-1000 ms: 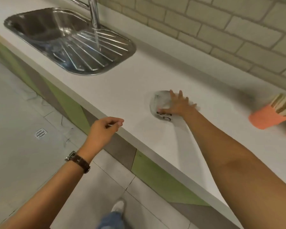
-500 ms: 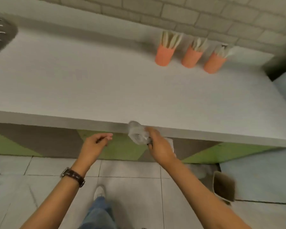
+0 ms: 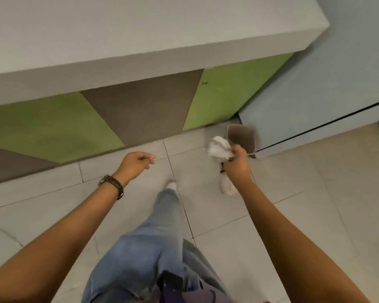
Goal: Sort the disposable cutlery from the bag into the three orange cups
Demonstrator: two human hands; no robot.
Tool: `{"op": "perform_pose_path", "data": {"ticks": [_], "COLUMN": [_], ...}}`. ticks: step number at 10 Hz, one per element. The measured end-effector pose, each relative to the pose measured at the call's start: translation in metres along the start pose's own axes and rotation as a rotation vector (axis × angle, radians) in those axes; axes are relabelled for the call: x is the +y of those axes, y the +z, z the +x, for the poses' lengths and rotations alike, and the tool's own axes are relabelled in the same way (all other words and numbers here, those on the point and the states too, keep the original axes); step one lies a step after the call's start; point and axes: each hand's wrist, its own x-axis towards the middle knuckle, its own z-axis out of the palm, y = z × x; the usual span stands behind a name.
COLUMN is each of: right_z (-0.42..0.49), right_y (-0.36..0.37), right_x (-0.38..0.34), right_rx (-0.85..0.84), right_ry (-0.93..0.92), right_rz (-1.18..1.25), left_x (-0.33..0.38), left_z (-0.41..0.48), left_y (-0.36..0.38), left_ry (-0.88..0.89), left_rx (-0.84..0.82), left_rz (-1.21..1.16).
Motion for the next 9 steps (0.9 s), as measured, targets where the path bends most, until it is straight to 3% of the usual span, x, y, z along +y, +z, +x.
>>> {"op": "perform_pose_path", "data": {"ticks": [1,3,5,6,7,8,9], "right_z": [0.061,0.182,0.299,0.352,0.395,0.419,0.421], "right_y": [-0.013,-0.025,-0.006,0.021,0.063,0.097,0.104], "right_x": [0.046,0.140,0.221,0.264,0.314,0.356,0.350], "right_rx": [0.067,0.096,0.150,0.209,0.156,-0.204,-0.560], "right_ry": [0.120,0.338,0.304,0.330,0.309,0.361,0.436], "right_rz": [0.054,-0.225,0.048,0.074,-0.013,-0.511,-0.471], "left_x": [0.010,0.029,0.024,0.013,-0.003,-0.018,-0.016], "left_z": [0.043,0.148,0.260,0.318,0.364,0.386,0.379], "left_y": [0.055,0.147,0.227,0.259,0.281,0.286,0.276], "left_ry": [-0.069,-0.199,-0.169,-0.134,-0.083,-0.064,-0.060], "left_rx": [-0.048,-0.047,-0.030,-0.031,-0.029,-0.035,0.032], "left_rz": [0.012,-0.028,-0.017,-0.026,-0.097,-0.068,0.145]}}
